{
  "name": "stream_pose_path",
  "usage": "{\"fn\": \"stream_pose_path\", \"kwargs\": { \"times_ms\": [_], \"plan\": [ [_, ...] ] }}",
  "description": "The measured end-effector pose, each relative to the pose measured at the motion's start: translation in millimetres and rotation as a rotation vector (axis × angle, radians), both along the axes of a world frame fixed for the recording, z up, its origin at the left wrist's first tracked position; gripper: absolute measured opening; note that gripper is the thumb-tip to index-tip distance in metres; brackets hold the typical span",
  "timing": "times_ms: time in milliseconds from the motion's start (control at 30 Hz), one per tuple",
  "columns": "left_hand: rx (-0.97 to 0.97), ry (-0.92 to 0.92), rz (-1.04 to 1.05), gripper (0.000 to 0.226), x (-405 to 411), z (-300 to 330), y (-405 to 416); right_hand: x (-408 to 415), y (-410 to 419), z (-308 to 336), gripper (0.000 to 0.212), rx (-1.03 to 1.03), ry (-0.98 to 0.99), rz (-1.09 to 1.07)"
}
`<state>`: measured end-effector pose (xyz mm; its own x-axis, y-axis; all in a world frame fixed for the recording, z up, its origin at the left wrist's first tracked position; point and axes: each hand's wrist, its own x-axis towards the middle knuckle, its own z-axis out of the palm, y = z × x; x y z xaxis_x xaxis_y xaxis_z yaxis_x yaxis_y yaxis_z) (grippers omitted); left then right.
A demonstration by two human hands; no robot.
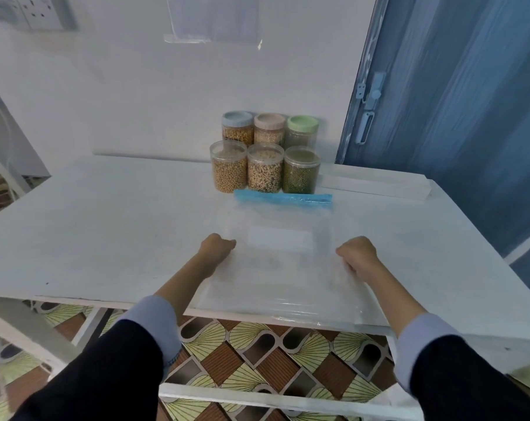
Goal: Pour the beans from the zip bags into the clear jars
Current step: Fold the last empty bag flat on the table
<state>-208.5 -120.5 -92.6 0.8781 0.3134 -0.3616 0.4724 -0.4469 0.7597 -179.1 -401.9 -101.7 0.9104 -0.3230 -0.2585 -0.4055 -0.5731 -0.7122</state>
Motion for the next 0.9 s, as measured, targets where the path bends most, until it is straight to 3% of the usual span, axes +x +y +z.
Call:
{"fn": "stream_pose_path", "kwargs": {
  "times_ms": [133,333,567,667,767,833,900],
  "plan": [
    [0.086,0.016,0.028,0.041,2,0,0,-2,-4,2,0.028,-0.163,0.003,-0.001],
    [0.049,0.004,0.028,0.036,5,6,-5,-6,3,17,0.025,0.155,0.200,0.079],
    [-0.007,-0.018,0.079,0.032,10,10,-4,-3,20,26,0.016,0.089,0.262,0.144],
    [-0.004,-0.019,0.126,0.011,12,8,-6,-4,24,27,0.013,0.241,0.282,0.097],
    [-0.005,-0.039,0.152,0.026,18,6,-2,-1,25,27,0.011,0.461,0.165,0.007],
    [-0.032,-0.055,0.181,0.025,21,7,1,5,23,30,0.013,0.585,0.067,-0.031],
    [-0.087,-0.065,0.236,0.019,22,10,4,8,20,35,0.013,0.584,0.072,-0.036]
  ]
}}
